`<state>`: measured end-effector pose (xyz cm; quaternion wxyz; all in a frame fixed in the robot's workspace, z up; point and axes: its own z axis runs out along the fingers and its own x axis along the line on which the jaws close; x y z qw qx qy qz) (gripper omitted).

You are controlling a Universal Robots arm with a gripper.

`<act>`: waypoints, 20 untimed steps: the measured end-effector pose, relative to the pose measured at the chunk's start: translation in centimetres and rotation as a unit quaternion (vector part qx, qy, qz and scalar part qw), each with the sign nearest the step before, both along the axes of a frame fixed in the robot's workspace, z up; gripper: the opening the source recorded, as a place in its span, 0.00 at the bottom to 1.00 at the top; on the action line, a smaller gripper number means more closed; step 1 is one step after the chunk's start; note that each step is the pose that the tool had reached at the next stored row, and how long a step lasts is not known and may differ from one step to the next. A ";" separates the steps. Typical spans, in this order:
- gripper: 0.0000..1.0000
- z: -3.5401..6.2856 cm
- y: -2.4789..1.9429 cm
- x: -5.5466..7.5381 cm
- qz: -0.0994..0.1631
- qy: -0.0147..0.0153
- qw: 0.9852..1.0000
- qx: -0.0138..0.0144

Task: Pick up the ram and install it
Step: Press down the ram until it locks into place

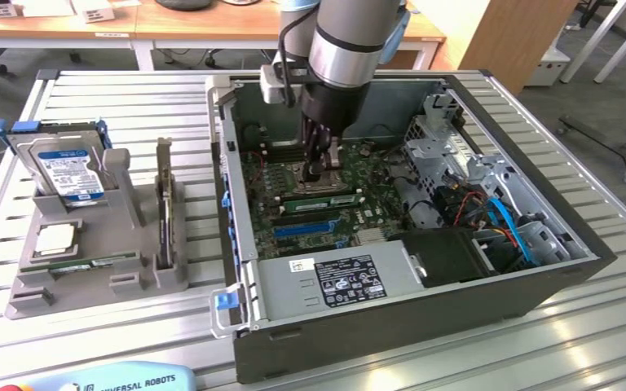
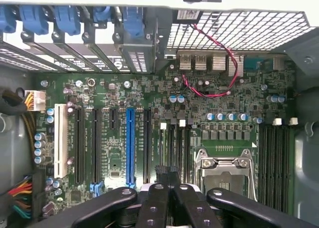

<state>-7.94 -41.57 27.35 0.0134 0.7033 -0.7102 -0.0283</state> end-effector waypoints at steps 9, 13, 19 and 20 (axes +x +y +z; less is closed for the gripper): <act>0.10 0.02 -0.01 0.1 0.000 0.000 1.000 0.000; 0.10 0.00 0.00 0.8 0.001 0.000 1.000 0.000; 0.10 0.01 0.00 2.0 0.001 0.000 1.000 0.000; 0.10 0.00 0.00 2.2 0.001 0.000 1.000 0.000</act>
